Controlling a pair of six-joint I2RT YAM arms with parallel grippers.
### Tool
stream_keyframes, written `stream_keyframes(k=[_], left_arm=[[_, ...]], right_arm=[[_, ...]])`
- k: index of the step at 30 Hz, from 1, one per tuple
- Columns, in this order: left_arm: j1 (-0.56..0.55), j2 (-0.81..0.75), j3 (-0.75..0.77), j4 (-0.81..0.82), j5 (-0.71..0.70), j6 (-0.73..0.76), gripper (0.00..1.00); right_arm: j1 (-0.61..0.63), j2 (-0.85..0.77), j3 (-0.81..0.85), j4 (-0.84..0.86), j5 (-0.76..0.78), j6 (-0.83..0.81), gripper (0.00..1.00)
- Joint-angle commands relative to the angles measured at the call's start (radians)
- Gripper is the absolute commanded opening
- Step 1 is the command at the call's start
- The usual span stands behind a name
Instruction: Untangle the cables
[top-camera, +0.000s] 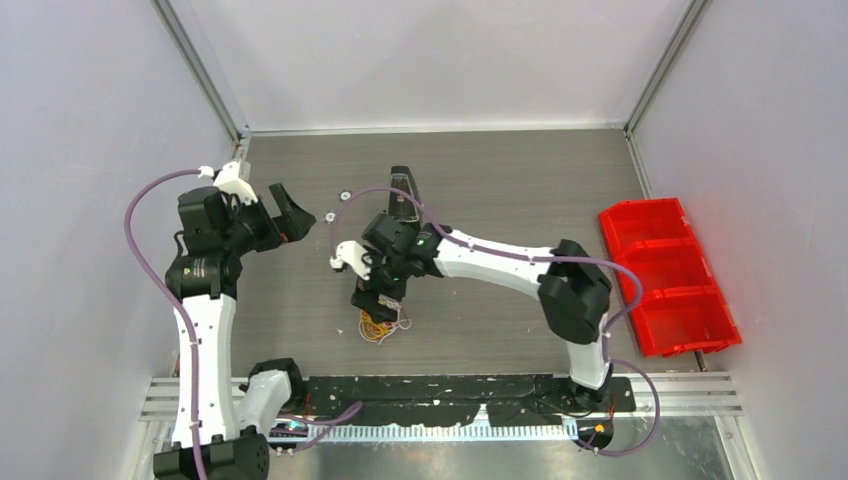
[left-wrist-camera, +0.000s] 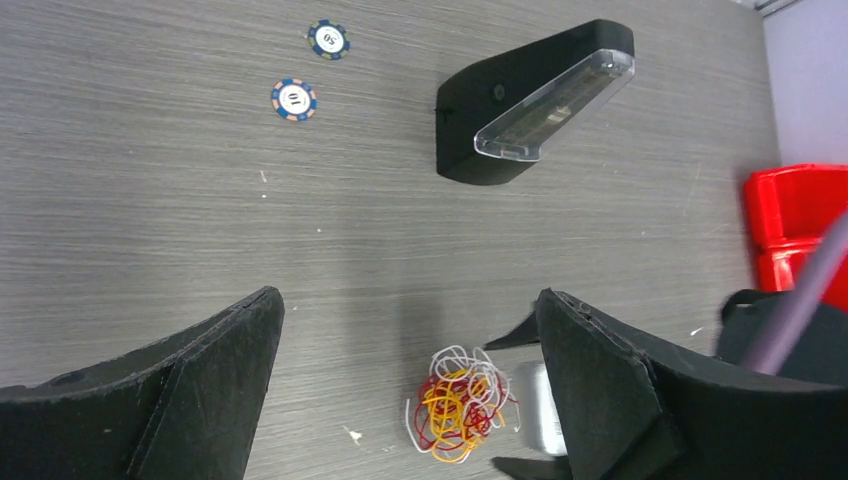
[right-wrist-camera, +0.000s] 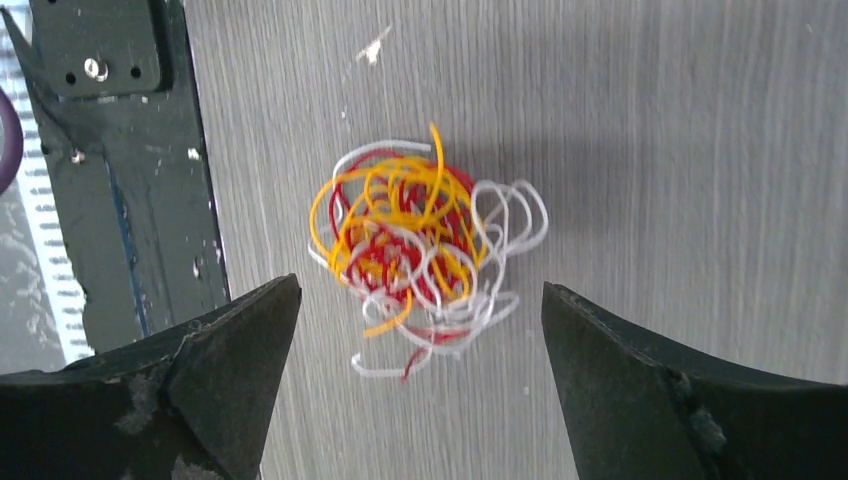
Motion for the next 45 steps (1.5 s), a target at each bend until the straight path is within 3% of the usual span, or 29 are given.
stream_keyframes(k=[1,6,8,9,10,12,14,15,20,25,28,31,39,42,45], left_arm=[[0.034,0.024,0.002,0.067,0.082,-0.081,1.0],[0.048,0.053,0.019,0.073,0.099,-0.093,1.0],[0.049,0.065,0.016,0.082,0.113,-0.104,1.0],[0.049,0.075,0.013,0.09,0.133,-0.107,1.0],[0.048,0.08,0.008,0.098,0.154,-0.108,1.0],[0.048,0.091,-0.005,0.122,0.227,-0.106,1.0],[0.048,0.099,-0.029,0.164,0.323,-0.093,1.0],[0.046,0.103,-0.042,0.184,0.38,-0.085,1.0],[-0.025,0.08,-0.129,0.292,0.497,-0.024,1.0],[-0.225,0.043,-0.224,0.424,0.507,0.049,1.0],[-0.337,0.02,-0.297,0.608,0.481,-0.01,0.99],[-0.441,0.047,-0.296,0.688,0.422,-0.031,1.0],[-0.563,0.218,-0.262,0.888,0.459,-0.225,0.98],[-0.607,0.264,-0.257,0.897,0.481,-0.213,0.91],[-0.624,0.288,-0.287,0.966,0.493,-0.268,0.71]], right_arm=[[0.005,0.093,0.106,0.067,-0.058,0.055,0.99],[0.006,0.147,0.062,0.078,-0.075,0.072,0.85],[0.006,0.134,0.012,0.083,-0.068,0.062,0.72],[0.005,0.126,-0.004,0.083,-0.064,0.052,0.59],[0.002,0.105,-0.037,0.079,-0.061,0.044,0.53],[-0.012,0.055,-0.063,0.062,-0.054,0.025,0.25],[-0.048,-0.011,-0.073,0.039,-0.069,0.029,0.1],[-0.066,-0.038,-0.075,0.035,-0.083,0.047,0.07],[-0.257,-0.248,-0.088,0.044,-0.265,0.162,0.05],[-0.388,-0.412,-0.148,0.095,-0.401,0.268,0.05],[-0.409,-0.472,-0.175,0.126,-0.443,0.317,0.05],[-0.413,-0.502,-0.203,0.157,-0.485,0.329,0.05],[-0.413,-0.519,-0.227,0.193,-0.546,0.39,0.05],[-0.414,-0.521,-0.228,0.196,-0.559,0.386,0.06],[-0.415,-0.533,-0.244,0.21,-0.565,0.39,0.05]])
